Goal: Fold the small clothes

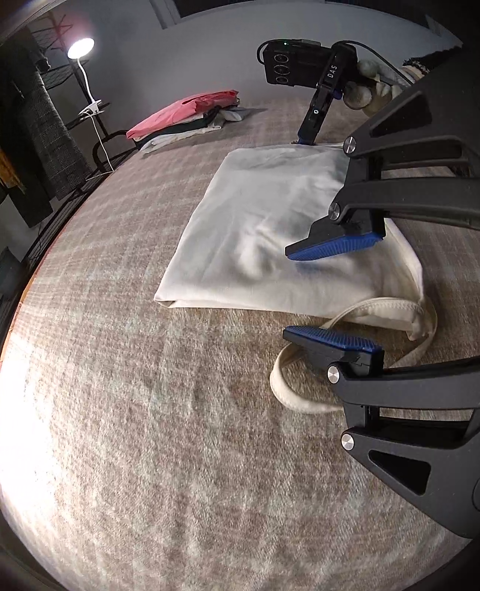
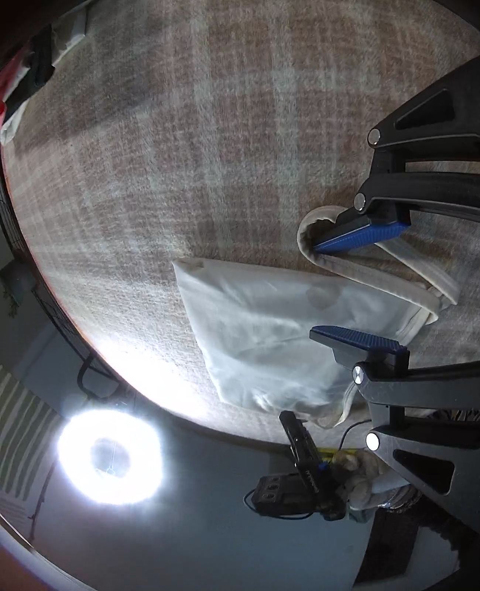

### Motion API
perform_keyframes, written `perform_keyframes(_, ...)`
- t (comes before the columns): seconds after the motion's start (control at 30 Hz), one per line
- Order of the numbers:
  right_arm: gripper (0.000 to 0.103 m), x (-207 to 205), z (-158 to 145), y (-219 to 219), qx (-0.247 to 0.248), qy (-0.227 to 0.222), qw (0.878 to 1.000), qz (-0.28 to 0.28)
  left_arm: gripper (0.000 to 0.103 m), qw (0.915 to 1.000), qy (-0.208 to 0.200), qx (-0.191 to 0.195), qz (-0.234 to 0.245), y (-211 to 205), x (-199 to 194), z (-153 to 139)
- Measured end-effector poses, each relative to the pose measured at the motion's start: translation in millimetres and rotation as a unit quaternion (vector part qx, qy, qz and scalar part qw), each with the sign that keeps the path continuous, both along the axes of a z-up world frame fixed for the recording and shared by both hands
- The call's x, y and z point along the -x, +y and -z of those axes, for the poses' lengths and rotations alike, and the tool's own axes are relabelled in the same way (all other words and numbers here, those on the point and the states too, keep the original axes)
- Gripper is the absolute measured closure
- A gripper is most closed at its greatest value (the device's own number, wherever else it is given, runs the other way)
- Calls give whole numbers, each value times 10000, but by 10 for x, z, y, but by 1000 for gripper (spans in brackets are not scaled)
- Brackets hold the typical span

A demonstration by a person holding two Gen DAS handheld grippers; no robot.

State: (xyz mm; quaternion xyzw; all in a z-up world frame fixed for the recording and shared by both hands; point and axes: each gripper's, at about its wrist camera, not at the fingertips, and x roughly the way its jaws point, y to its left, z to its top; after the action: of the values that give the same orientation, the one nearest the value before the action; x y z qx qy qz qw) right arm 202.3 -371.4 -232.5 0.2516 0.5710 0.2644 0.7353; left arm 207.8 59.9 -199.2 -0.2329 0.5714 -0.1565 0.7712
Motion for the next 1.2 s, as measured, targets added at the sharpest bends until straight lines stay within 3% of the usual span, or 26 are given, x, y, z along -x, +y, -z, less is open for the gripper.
perform_keyframes(0.23,67,-57,126,94,-487,51,9984,289,67,9992,-179,-352,49,-224,-72,-31)
perform_keyframes(0.37,72,-110,137,135,-478,29,9983,322,80,9992,-179,-356,23,-284,-117,-6)
perform_keyframes(0.57,92,-159,19,397,-87,-105,9994,320,95,9981,-288,-552,-2,-357,-103,-34)
perform_keyframes(0.8,95,-167,-325,703,515,-617,9967,93,97,9921,-823,-933,166,-564,-5,-286)
perform_keyframes(1.0,95,-93,-589,728,748,-978,9923,133,97,9907,-1029,-853,253,-709,25,-430)
perform_keyframes(1.2,96,59,-811,490,1127,-1235,9858,170,97,9881,-1241,-734,535,-1092,-41,-609)
